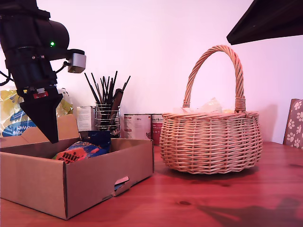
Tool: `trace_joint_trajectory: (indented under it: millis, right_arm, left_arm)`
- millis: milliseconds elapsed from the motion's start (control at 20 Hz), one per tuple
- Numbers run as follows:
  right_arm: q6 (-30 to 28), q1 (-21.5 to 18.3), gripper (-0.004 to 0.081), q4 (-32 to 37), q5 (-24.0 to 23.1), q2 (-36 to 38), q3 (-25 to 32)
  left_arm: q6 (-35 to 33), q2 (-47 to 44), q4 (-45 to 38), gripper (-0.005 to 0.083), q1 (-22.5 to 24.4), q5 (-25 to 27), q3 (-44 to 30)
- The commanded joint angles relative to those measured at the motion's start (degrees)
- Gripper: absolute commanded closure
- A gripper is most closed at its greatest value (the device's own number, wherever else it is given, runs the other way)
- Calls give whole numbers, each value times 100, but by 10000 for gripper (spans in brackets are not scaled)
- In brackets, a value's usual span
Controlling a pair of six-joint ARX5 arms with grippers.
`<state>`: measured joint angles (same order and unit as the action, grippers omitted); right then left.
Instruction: Move the bags of Easter eggs from the cardboard box on the left into the woven basket on the right side.
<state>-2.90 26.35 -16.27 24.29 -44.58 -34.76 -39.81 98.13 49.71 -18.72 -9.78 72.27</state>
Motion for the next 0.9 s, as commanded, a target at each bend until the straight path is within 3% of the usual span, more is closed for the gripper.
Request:
trace_joint_trajectory:
  millis: [0, 300, 400, 550, 600, 850]
  right_arm:
    - [2, -42, 775, 13, -66, -20, 205]
    - [4, -44, 775, 11, -85, -251, 208]
    - [4, -44, 775, 15, -85, -280, 208]
    - [4, -50, 775, 11, -85, -321, 208]
    - [2, -50, 775, 13, -87, -343, 208]
    - [0, -50, 775, 52, -90, -514, 208]
  left_arm:
    - [837, -431, -455, 696, -4, -927, -37]
    - [1008, -431, -564, 671, -4, -979, -37]
    - [1209, -431, -669, 488, -4, -990, -37]
    - [1746, -428, -643, 64, -7, -922, -39]
    - [1757, -428, -632, -11, -20, -894, -39]
    - [2262, -398, -1008, -19, -258, -437, -39]
